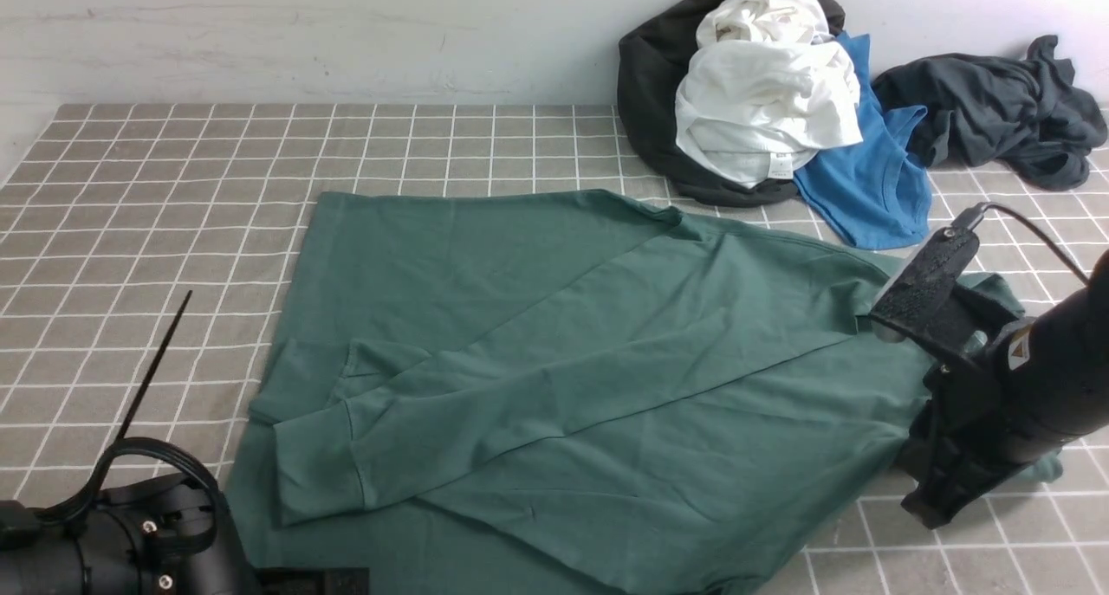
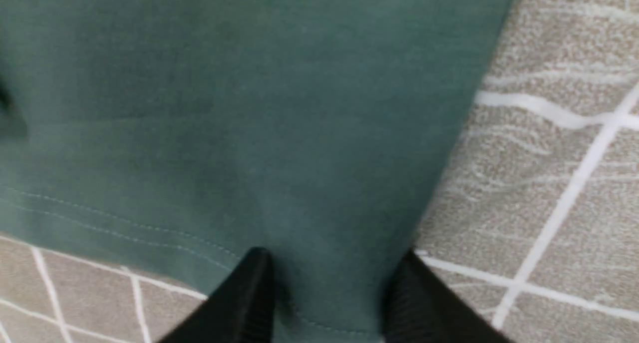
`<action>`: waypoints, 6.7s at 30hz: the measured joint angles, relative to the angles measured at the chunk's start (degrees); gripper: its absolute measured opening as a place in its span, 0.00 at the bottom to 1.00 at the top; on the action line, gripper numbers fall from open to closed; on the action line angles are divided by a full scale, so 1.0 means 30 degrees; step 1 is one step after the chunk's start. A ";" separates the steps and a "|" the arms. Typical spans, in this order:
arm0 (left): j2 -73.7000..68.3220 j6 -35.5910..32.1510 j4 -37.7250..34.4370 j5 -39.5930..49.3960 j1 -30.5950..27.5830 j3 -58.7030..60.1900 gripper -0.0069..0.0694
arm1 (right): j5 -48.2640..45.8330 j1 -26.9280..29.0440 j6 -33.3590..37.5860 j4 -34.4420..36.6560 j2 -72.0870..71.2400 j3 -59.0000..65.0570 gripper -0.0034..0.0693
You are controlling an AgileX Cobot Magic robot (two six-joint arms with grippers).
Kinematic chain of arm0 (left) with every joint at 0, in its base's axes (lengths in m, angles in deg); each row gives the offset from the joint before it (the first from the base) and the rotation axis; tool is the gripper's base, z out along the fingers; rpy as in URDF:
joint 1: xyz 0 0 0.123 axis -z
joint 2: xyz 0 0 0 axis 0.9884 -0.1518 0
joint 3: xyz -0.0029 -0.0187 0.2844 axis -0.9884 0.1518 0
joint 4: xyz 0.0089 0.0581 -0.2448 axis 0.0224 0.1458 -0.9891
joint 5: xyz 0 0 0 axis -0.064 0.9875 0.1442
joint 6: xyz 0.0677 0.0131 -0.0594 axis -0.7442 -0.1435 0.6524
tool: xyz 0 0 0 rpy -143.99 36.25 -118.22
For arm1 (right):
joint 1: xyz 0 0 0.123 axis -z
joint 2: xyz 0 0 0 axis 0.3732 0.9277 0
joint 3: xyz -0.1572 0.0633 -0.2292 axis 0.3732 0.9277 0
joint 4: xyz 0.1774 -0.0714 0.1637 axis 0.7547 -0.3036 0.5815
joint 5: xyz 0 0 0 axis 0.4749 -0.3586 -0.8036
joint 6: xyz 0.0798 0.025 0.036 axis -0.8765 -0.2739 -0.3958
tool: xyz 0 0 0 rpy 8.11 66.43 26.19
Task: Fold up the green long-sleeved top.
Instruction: Use both arms simultaneously to clamp the lower edge of the clothing fabric, then use both arms to drag the lower edge of the fabric forward and fold it over the upper edge, then use the right arm to clamp the right edge of the fabric, then use the right arm to drag the right edge of the fabric to the left and folds it over the left edge
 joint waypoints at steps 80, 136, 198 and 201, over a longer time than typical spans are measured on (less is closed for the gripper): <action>0.3680 0.7313 -0.3623 -0.2441 -0.7384 -1.1481 0.08 | 0.9071 0.0779 -0.0316 0.5390 1.7223 -1.8687 0.03; 0.7717 0.6464 -0.6964 0.0301 -0.7377 -0.6175 0.08 | -0.4030 0.8246 -0.7698 0.1443 1.2825 -1.3774 0.11; 1.3720 -0.4176 -1.5561 -0.1038 -0.7377 -0.5437 0.08 | 0.1585 -0.7527 -0.5295 0.8332 1.6425 -2.1153 0.03; 1.5057 -0.5988 -1.6809 -0.1745 -0.7377 -0.4417 0.08 | 0.0454 -0.7270 -0.4736 0.8112 1.5566 -2.1908 0.03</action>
